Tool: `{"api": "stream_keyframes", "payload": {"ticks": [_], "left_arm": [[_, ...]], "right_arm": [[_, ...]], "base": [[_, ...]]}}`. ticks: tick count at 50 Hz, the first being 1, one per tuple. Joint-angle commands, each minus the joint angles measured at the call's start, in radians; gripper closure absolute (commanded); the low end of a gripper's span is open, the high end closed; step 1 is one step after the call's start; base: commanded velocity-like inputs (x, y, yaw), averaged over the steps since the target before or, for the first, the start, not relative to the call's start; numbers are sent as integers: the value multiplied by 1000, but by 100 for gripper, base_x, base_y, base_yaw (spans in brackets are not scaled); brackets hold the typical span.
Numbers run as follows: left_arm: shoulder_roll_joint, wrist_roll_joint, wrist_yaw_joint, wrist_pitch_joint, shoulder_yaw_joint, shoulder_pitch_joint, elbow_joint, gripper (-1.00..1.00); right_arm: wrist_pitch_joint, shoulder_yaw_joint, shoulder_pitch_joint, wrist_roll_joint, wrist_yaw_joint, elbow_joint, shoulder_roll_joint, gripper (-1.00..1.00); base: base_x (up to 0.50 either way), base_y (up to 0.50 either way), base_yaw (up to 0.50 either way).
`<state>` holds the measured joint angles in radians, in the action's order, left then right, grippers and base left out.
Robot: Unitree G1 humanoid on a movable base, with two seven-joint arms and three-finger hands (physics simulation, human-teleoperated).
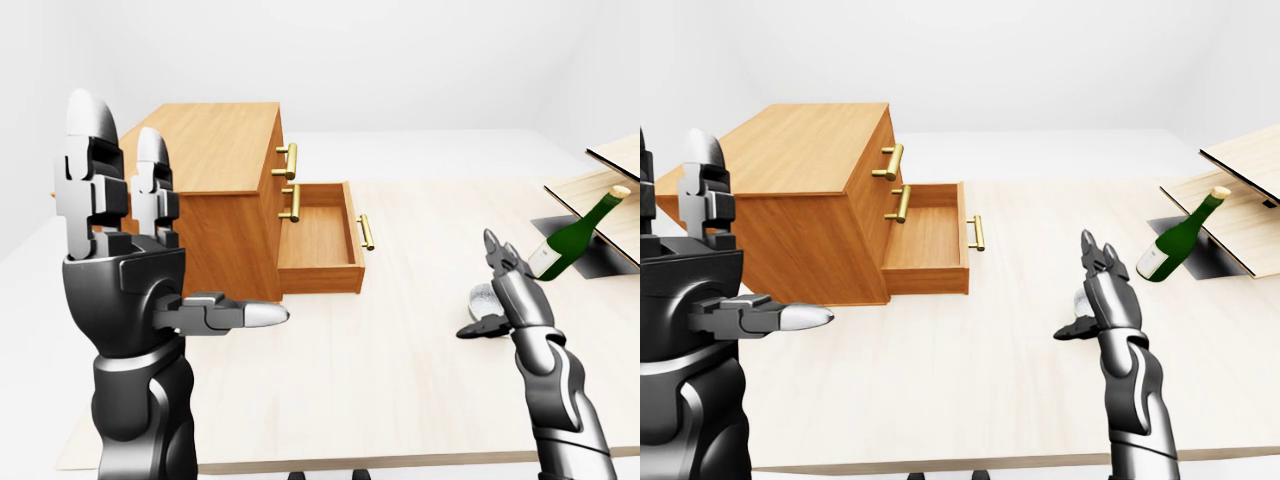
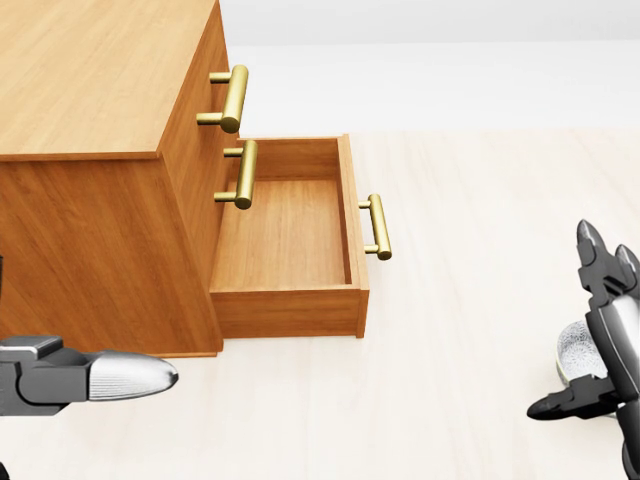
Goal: Put the bowl on top of the cabinet.
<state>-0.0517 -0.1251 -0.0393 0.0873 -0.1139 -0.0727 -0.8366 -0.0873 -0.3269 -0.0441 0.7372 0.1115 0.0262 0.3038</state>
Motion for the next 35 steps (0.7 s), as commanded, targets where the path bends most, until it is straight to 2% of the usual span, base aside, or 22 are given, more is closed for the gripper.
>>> {"api": "stream_keyframes", "payload": {"ticks": [1, 35], "left_arm": [[1, 3, -2, 0, 1, 3, 3, -100], [-4, -7, 3, 0, -11, -10, -4, -100]], "right_arm": [[0, -9, 9, 13, -4, 10, 4, -100], [0, -12, 34, 55, -58, 108, 22, -100]], "base": [[0, 0, 0], [0, 0, 0]]}}
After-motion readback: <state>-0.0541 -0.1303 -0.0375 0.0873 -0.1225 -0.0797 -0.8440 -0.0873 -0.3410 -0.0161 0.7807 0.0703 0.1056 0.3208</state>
